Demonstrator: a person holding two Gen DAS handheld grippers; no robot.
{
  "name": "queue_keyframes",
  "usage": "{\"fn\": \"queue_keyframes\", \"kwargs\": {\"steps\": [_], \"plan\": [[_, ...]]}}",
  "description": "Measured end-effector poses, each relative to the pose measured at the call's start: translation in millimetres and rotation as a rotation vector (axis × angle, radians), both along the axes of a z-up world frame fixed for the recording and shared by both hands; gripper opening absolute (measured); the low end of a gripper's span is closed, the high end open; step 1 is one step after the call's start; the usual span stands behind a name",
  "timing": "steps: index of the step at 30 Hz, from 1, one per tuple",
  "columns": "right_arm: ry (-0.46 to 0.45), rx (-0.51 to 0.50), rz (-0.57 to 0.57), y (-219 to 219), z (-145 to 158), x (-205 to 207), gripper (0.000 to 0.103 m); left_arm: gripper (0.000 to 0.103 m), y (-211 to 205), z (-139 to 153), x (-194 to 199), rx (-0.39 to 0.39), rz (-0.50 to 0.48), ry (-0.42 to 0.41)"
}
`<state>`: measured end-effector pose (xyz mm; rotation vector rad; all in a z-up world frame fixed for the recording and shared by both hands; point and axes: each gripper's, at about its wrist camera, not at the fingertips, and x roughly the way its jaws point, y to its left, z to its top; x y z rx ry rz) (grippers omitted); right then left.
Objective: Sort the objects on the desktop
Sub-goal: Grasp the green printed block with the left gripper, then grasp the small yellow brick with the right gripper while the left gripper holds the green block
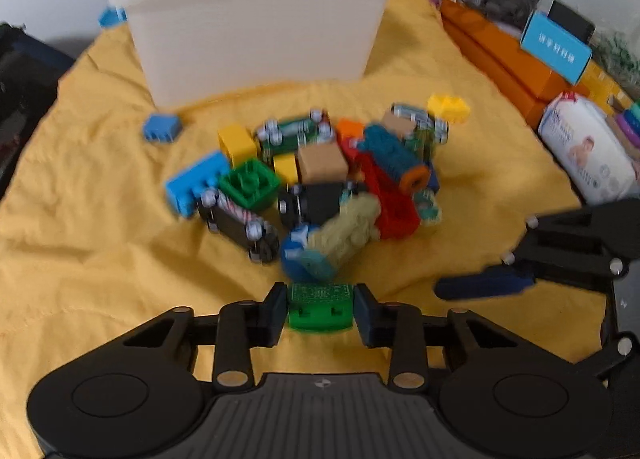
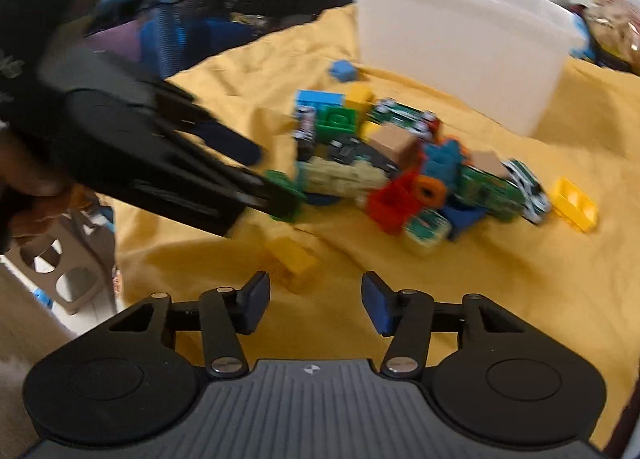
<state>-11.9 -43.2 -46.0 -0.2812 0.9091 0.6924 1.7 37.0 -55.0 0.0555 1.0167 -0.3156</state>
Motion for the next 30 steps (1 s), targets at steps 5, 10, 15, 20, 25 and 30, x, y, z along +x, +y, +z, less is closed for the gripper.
{"fn": "queue_keyframes", "kwargs": {"steps": [5, 10, 15, 20, 25, 30], "plan": [[-0.001, -0.022, 0.071, 18.1, -4.7, 6.2, 0.035, 0.039, 6.4, 0.5, -17.4, 0.000, -0.042, -0.002], [0.002, -0.050, 0.074, 14.7, -6.3, 6.6, 0.033, 0.039, 7.8, -1.1, -23.2, 0.008, -0.052, 0.010], [-0.088, -0.093, -0.091, -13.0, 6.4, 14.7, 0.033, 0.039, 5.7, -0.9, -22.9, -0.009, -0.047, 0.011], [-0.111, -0.224, -0.111, -12.8, -12.4, 22.9, 0.034, 0.039, 0.5, -3.0, -25.3, -0.017, -0.049, 0.016], [-0.068, -0.134, -0.053, -16.0, -3.4, 2.7, 0.040, 0.039, -1.5, -6.1, -24.8, -0.023, -0.043, 0.024], [0.031, 0.019, -0.105, -28.3, 4.4, 7.1, 0.041, 0.039, -0.1, -4.0, -23.1, -0.018, -0.026, 0.017]]}}
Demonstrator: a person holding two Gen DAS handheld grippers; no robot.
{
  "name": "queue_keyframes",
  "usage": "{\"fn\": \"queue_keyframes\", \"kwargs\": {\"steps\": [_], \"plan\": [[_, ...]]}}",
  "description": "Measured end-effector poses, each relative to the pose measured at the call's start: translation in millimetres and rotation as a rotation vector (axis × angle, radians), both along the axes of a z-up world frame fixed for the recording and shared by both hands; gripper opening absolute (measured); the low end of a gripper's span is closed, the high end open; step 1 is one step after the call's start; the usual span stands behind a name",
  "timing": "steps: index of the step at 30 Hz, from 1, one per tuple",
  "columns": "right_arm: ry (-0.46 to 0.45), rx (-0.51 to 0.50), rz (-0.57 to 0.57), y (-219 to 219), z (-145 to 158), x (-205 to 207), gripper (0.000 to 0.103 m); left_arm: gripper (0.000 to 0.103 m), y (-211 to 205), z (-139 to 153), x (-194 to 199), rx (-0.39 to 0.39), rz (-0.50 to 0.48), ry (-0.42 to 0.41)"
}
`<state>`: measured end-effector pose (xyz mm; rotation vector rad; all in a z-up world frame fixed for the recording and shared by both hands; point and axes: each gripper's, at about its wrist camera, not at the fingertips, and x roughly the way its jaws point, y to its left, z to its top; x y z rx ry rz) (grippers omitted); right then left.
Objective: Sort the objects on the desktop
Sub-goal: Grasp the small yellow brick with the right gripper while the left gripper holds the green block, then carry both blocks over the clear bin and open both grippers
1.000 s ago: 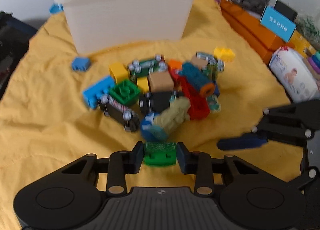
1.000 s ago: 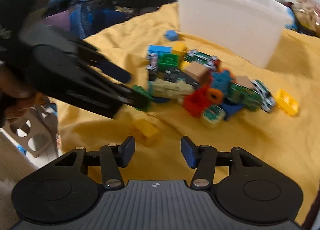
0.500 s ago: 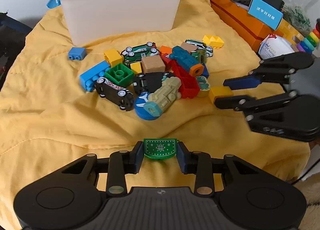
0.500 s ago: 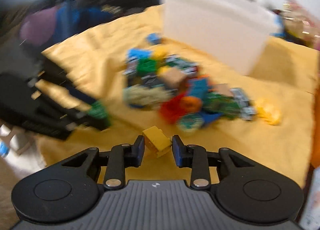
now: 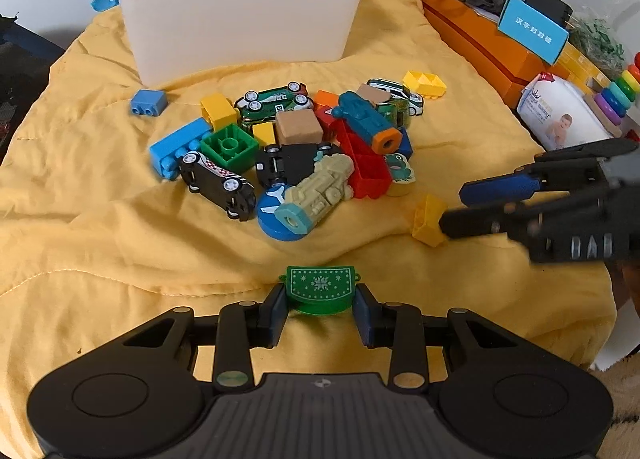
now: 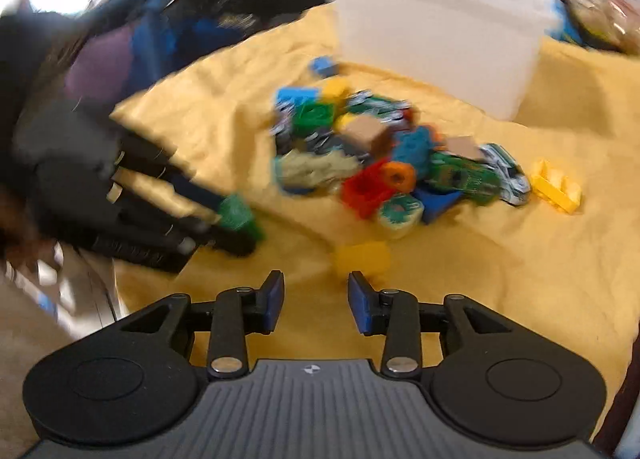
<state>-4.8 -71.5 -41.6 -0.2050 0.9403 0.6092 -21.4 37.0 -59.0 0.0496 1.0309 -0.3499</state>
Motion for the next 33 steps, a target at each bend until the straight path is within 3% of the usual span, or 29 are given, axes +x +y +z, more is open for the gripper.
{"fn": "queue_keyframes", "kwargs": {"steps": [2, 4, 11, 13, 15, 19, 26, 29, 33], "plan": [[0.026, 0.053, -0.145, -14.2, 1.6, 12.5, 0.041, 0.039, -1.1, -0.6, 0.3, 0.005, -0.004, 0.003], [0.089, 0.105, -0.209, -24.2, -1.3, 22.2, 0.039, 0.039, -3.2, -0.2, 0.2, 0.012, -0.016, 0.000], [0.273, 0.246, -0.287, -28.5, -25.2, 39.3, 0.033, 0.039, -2.8, -0.9, 2.8, 0.015, -0.022, -0.005], [0.255, 0.262, -0.282, -22.5, -27.0, 44.7, 0.029, 0.039, -3.0, -0.9, 4.5, 0.025, -0.024, -0.012], [0.196, 0.226, -0.255, -12.0, -21.8, 47.9, 0.018, 0.039, -3.9, -2.1, 6.5, 0.031, -0.026, -0.019], [0.061, 0.070, -0.116, 17.5, -15.3, 37.0, 0.017, 0.039, -5.8, -1.9, 8.0, 0.041, -0.042, -0.025], [0.035, -0.090, -0.011, 17.2, -13.5, 16.3, 0.017, 0.039, -3.1, -4.1, 10.0, 0.021, -0.032, -0.036], [0.044, -0.086, -0.026, 17.8, -21.5, 18.5, 0.018, 0.038, 0.9, 10.2, 8.2, -0.018, -0.037, -0.065], [0.018, -0.080, -0.028, 17.3, -8.1, 16.9, 0.017, 0.038, 5.4, 53.4, 14.0, -0.040, -0.042, -0.174]]}}
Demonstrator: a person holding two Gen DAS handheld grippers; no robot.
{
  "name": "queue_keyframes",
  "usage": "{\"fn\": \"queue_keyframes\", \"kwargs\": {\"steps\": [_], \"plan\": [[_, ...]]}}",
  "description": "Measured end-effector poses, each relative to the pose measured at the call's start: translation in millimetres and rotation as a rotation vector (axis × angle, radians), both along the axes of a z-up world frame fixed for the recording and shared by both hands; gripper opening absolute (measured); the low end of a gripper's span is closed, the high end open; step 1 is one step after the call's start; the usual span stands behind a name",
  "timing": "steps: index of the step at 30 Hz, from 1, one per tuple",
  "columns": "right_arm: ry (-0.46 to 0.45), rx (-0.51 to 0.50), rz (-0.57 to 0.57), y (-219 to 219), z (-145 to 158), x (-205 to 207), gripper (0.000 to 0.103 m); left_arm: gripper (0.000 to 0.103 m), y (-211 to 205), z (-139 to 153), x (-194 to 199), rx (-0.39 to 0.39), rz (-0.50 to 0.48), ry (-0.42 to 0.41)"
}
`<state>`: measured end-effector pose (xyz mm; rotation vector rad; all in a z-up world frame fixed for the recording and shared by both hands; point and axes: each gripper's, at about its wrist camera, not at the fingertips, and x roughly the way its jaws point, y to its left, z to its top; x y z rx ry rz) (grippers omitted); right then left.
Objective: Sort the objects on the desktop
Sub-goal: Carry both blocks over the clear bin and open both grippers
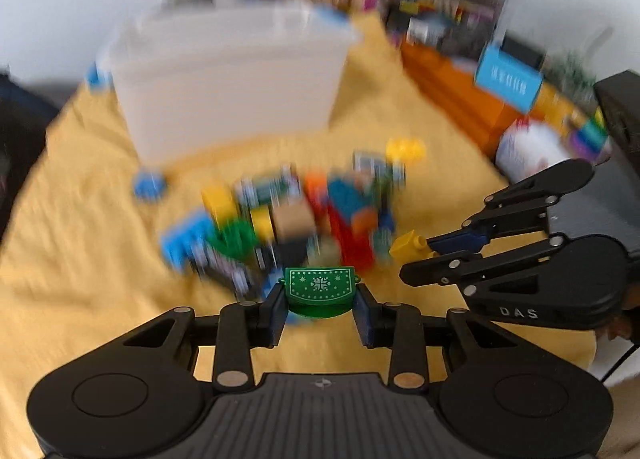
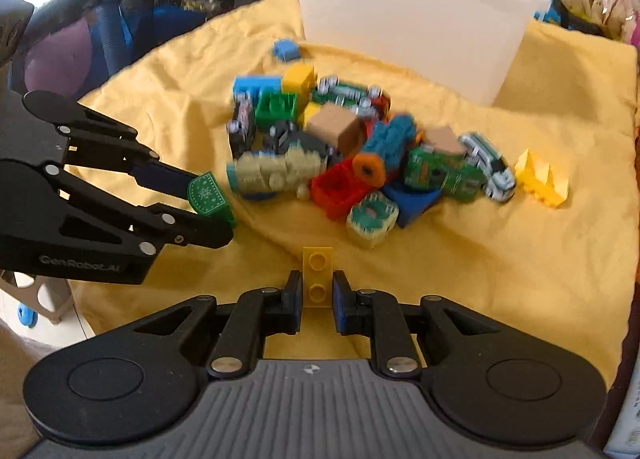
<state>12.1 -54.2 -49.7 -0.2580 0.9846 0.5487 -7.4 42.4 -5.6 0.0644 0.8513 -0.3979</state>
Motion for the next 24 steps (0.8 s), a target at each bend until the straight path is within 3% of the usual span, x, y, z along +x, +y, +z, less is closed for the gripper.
{"fn": "queue_keyframes", "kwargs": {"steps": [6, 12, 15, 18, 20, 22, 24], "plan": [[-0.156, 0.079, -0.068, -11.3, 56.6, 29.8, 0.017, 0.039, 10.3, 70.6, 47.6, 0.031, 0.032, -0.241], [-0.373, 0.127, -0.154, -16.2, 114.8, 95.1, 0.018, 0.039, 23.8, 114.0, 113.3, 0.008, 0.115, -0.369], [-0.429, 0.141, -0.195, -11.9, 131.1, 135.1, 0.018, 0.039, 26.2, 108.6, 149.5, 0.034, 0.155, -0.374], [-0.429, 0.183, -0.257, -5.7, 133.5, 171.3, 0.018, 0.039, 31.8, 79.7, 190.8, 0.055, 0.184, -0.281], [-0.409, 0.186, -0.308, -3.2, 123.1, 190.9, 0.018, 0.039, 32.8, 57.3, 208.7, 0.091, 0.190, -0.206], [-0.370, 0.180, -0.327, 2.2, 107.8, 206.2, 0.018, 0.039, 36.5, 46.5, 213.4, 0.079, 0.213, -0.158], [-0.323, 0.168, -0.338, 7.2, 92.7, 218.0, 0.024, 0.046, 39.1, 50.8, 204.6, 0.057, 0.217, -0.178]]}}
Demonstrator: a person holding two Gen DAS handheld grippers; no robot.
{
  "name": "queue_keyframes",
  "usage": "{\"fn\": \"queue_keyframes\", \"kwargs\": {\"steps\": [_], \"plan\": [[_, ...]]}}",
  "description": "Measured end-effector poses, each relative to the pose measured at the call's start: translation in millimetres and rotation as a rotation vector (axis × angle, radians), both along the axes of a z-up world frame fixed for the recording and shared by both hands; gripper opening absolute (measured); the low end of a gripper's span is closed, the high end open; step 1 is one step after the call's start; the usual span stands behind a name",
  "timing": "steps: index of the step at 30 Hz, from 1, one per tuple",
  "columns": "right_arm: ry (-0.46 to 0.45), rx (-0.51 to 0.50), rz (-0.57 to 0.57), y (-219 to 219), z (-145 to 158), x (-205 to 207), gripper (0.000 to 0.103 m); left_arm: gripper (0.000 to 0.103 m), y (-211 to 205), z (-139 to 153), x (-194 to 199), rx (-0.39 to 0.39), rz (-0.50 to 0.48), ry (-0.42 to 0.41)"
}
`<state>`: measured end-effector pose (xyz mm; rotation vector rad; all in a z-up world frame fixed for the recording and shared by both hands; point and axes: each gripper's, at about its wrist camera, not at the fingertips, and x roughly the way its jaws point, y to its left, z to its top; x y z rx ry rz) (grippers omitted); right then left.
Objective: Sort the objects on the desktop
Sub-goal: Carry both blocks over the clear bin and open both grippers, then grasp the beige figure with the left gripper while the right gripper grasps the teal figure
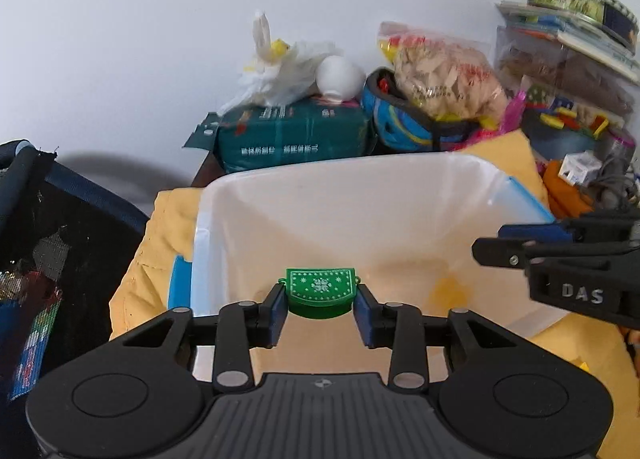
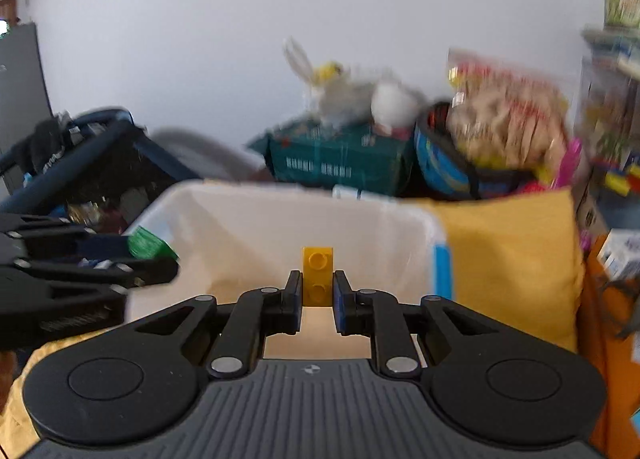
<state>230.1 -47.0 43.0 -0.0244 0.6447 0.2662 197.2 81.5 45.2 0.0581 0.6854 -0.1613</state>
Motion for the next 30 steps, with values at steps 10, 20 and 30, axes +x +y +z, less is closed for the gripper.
{"fn": "queue_keyframes", "kwargs": {"steps": [10, 20, 30], "plan": [[-0.127, 0.046, -0.003, -19.5, 23.1, -49.4, 0.032, 0.077, 6.0, 33.3, -96.5, -0.067, 0.008, -0.171], [-0.030, -0.065, 0.161, -25.0, -27.1, -149.6, 0.050, 0.078, -9.4, -51.8, -174.8, -0.085, -0.005, 0.099], [0.162, -0.122, 0.226, -34.1, -87.3, -207.4, 0.046, 0.066, -55.3, -79.0, -209.5, 0.047, -0.200, 0.129]]}}
